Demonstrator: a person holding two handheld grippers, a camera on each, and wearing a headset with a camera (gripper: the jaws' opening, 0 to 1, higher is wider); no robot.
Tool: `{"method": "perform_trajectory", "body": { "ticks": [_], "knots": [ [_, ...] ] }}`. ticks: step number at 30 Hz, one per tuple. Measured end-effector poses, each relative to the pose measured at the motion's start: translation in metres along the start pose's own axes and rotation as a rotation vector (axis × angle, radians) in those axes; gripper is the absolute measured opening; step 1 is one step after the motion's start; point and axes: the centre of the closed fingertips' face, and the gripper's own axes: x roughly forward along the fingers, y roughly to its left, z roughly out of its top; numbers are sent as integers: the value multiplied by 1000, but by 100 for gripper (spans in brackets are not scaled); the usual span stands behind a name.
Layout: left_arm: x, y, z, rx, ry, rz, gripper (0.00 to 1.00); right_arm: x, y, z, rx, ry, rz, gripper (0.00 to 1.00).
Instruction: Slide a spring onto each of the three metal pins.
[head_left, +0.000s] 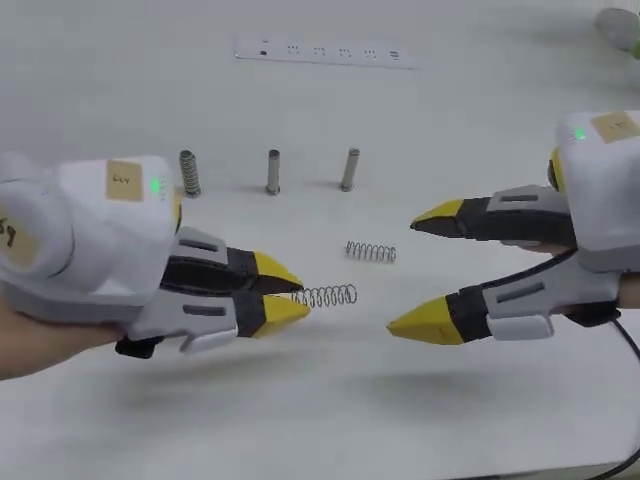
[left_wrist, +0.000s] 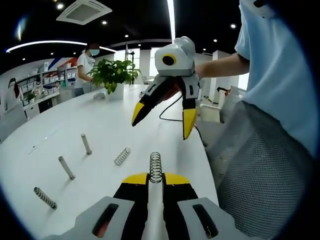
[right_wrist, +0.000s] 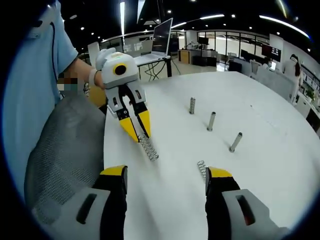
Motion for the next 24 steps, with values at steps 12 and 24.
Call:
{"method": "perform_trajectory", "body": {
  "ticks": [12,24],
  "knots": [
    [0,-6,-1,7,8,-23,2,21,22,0,-88,39,88,43],
    [1,-9,-1,2,5,-35,2,31,29,-4,-205,76,136,21]
  ]
}}
